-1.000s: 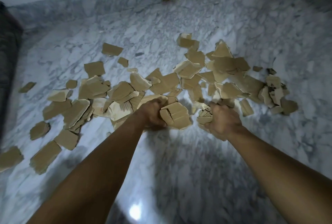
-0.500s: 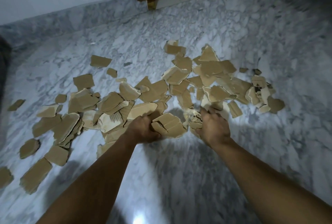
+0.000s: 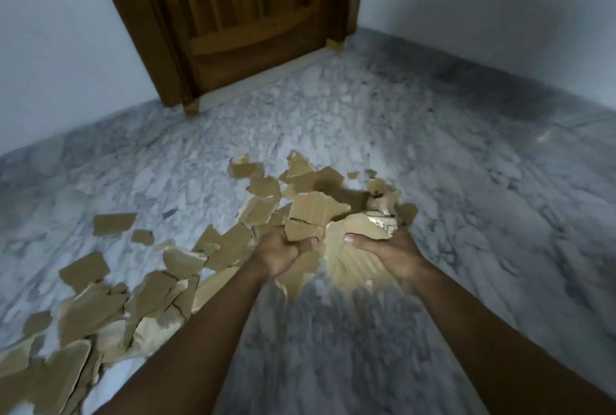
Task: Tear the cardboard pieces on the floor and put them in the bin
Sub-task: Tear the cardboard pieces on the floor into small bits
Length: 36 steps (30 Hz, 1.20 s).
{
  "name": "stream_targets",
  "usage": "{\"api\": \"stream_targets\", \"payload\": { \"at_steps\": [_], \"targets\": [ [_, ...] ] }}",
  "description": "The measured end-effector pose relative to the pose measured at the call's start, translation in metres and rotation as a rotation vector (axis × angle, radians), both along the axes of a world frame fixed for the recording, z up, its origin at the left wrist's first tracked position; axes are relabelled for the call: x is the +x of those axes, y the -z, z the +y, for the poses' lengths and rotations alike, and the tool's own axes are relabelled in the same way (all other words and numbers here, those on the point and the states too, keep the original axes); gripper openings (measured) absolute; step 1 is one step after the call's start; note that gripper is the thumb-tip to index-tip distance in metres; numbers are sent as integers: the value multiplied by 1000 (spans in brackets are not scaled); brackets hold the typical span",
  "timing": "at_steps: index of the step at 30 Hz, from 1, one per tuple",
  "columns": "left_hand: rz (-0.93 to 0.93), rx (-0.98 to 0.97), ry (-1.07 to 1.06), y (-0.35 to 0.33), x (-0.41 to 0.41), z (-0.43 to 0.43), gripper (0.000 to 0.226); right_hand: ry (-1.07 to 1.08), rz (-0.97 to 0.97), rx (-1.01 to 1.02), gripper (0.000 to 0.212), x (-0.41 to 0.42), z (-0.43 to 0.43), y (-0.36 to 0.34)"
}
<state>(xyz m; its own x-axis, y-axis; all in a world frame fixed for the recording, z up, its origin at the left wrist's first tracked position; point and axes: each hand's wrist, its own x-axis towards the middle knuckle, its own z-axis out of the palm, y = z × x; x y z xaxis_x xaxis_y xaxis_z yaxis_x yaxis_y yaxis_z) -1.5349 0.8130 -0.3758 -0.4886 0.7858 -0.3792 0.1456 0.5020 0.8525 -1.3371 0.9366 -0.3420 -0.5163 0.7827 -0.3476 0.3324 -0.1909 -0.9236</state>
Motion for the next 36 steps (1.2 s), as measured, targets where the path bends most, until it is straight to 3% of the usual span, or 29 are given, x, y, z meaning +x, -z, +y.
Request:
{"api": "stream_targets", "payload": {
  "at_steps": [4,8,10,12,16,22,25,28,32,36],
  "targets": [
    [-45,110,182,-68,46,61,32,214,175,-76,39,33,2,-56],
    [-19,121,225,-126,97,112,80,353,208,-170,46,92,20,-118],
    [34,176,290,-172,140,129,86,375,251,-142,59,126,35,-145],
    [50,230,416,-218,191,141,79,416,267,-65,70,166,53,-169],
    [52,373,578,-257,275,186,29,478,221,46,68,253,94,-215],
    [-45,493,724,-305,459,269,24,587,390,123,46,448,155,-268],
    [-83,470,793,-298,545,300,29,602,307,188,41,545,162,-268],
    [-79,448,871,-286,630,324,35,752,155,240,36,632,158,-257],
    [23,476,950,-255,724,337,50,900,0,310,44,718,145,-225],
    [199,372,1131,-222,777,343,82,978,-351,312,65,773,132,-186]
  ]
}}
